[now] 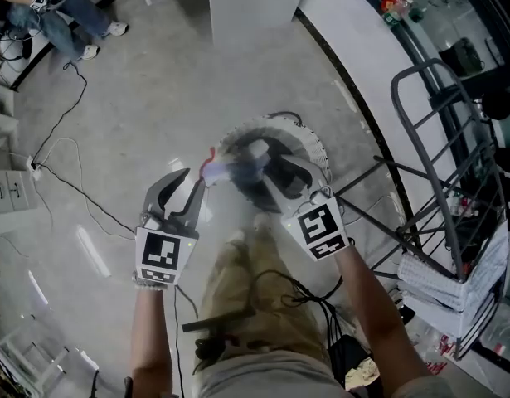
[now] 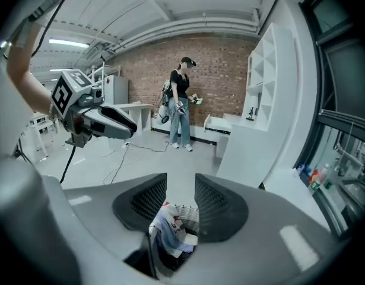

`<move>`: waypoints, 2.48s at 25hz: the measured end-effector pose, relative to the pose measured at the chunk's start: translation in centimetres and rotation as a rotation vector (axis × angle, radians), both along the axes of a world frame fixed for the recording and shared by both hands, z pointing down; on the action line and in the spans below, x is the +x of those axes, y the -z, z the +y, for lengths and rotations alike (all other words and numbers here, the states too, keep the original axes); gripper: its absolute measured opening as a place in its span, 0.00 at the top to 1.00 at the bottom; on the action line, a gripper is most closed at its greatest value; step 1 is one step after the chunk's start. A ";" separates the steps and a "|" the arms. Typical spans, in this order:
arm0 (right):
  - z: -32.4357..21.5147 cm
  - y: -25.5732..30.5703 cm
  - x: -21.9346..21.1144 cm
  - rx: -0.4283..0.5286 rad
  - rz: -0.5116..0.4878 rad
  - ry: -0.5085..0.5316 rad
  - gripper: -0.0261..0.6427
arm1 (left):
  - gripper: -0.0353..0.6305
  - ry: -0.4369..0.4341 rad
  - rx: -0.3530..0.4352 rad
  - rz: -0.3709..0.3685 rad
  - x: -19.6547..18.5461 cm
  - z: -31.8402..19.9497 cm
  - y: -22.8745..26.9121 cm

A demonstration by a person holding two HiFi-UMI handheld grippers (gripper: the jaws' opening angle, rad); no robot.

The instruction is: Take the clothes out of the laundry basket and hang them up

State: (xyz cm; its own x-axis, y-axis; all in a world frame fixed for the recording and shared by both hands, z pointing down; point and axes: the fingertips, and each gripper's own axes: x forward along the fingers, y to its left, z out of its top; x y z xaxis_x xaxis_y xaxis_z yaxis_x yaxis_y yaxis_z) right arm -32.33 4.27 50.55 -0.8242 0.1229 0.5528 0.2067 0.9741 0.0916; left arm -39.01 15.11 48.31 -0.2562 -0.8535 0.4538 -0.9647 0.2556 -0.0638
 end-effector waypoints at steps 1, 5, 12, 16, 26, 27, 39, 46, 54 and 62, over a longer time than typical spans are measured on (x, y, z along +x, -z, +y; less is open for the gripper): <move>0.0 -0.8 -0.5 -0.006 0.009 0.014 0.75 | 0.80 0.005 -0.007 0.001 -0.2 0.0 -0.6; 0.1 -4.3 -2.5 -0.019 0.043 0.073 0.75 | 0.80 0.033 -0.025 0.000 -1.3 -0.1 -3.1; 0.2 -11.1 -5.9 -0.026 0.103 0.196 0.75 | 0.81 0.105 -0.037 0.027 -2.9 -0.6 -7.6; 0.7 -15.2 -7.8 -0.031 0.127 0.257 0.75 | 0.81 0.126 -0.048 0.029 -3.6 -1.1 -10.8; 3.3 -26.7 -11.2 -0.079 0.239 0.349 0.75 | 0.81 0.145 -0.068 0.066 -4.0 -1.3 -19.3; 3.4 -28.0 -11.4 -0.084 0.255 0.351 0.75 | 0.81 0.146 -0.069 0.070 -3.9 -1.3 -20.0; 6.1 -38.9 -14.0 -0.090 0.333 0.353 0.75 | 0.81 0.178 -0.075 0.086 -3.9 -0.3 -26.2; 6.8 -40.3 -14.2 -0.216 0.342 0.342 0.80 | 0.81 0.172 -0.063 0.080 -3.8 -0.3 -27.1; 4.5 -36.4 -13.2 -0.232 0.324 0.260 0.93 | 0.81 0.137 -0.076 0.068 -3.3 -0.8 -24.7; 0.4 -28.8 -9.6 -0.167 0.297 0.169 0.93 | 0.81 0.082 -0.061 0.039 -2.7 -2.4 -18.0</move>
State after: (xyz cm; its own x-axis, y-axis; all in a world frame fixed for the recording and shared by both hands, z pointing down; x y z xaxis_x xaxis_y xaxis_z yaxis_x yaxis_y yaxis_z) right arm -41.96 4.65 79.32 -0.5915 0.3517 0.7256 0.3595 0.9205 -0.1531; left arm -41.71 12.74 66.29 -0.3047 -0.8008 0.5156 -0.9429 0.3302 -0.0443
